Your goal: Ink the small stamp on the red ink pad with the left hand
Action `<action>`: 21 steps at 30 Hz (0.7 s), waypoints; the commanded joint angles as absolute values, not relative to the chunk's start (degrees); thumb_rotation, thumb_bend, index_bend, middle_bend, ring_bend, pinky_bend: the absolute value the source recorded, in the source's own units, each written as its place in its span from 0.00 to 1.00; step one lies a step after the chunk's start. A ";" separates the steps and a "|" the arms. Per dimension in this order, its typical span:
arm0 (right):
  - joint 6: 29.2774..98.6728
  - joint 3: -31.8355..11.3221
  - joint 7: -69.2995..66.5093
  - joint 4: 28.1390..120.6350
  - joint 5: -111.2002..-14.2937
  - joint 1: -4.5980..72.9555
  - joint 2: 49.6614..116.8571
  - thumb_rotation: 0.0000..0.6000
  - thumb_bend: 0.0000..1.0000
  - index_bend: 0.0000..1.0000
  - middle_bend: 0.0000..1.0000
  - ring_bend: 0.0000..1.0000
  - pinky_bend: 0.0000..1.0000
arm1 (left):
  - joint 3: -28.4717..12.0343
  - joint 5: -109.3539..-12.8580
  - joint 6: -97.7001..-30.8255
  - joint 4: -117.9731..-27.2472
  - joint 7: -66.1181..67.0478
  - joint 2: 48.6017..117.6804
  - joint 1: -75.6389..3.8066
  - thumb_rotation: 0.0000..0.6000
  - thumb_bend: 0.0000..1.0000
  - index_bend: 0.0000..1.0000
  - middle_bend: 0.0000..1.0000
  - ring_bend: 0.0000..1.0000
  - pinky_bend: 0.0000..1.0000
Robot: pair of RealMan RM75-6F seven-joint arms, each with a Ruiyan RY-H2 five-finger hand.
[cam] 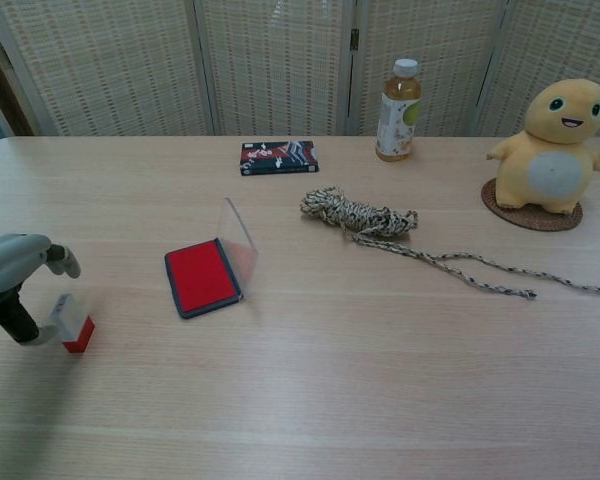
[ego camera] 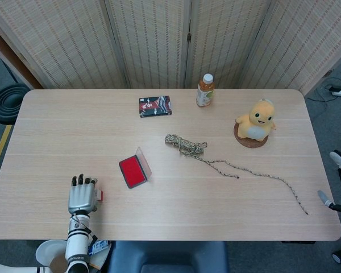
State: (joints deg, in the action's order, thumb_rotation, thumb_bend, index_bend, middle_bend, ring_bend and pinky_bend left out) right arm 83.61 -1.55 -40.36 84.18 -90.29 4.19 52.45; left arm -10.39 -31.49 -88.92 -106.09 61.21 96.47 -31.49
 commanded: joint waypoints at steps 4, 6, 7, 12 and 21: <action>84.02 -1.47 -40.52 84.18 -90.30 4.03 52.38 1.00 0.31 0.00 0.00 0.00 0.00 | -10.25 -31.19 -88.57 -105.54 60.74 96.55 -31.62 1.00 0.31 0.24 0.22 0.00 0.00; 84.09 -1.40 -40.46 84.23 -90.39 4.02 52.37 1.00 0.31 0.00 0.00 0.00 0.00 | -10.11 -31.20 -88.31 -105.25 60.50 96.58 -31.67 1.00 0.31 0.25 0.23 0.00 0.00; 84.12 -1.37 -40.40 84.25 -90.42 4.02 52.38 1.00 0.31 0.00 0.00 0.00 0.00 | -10.00 -31.27 -88.25 -105.10 60.45 96.62 -31.70 1.00 0.31 0.25 0.24 0.00 0.00; 84.03 -1.27 -40.08 84.38 -90.43 4.09 52.40 1.00 0.31 0.00 0.00 0.00 0.00 | -9.53 -31.47 -87.54 -104.34 60.13 96.94 -31.92 1.00 0.31 0.27 0.25 0.00 0.00; 83.83 -1.16 -39.59 84.62 -90.27 4.21 52.41 1.00 0.31 0.00 0.00 0.00 0.00 | -9.28 -31.67 -85.82 -102.92 59.04 96.92 -32.30 1.00 0.31 0.29 0.26 0.00 0.00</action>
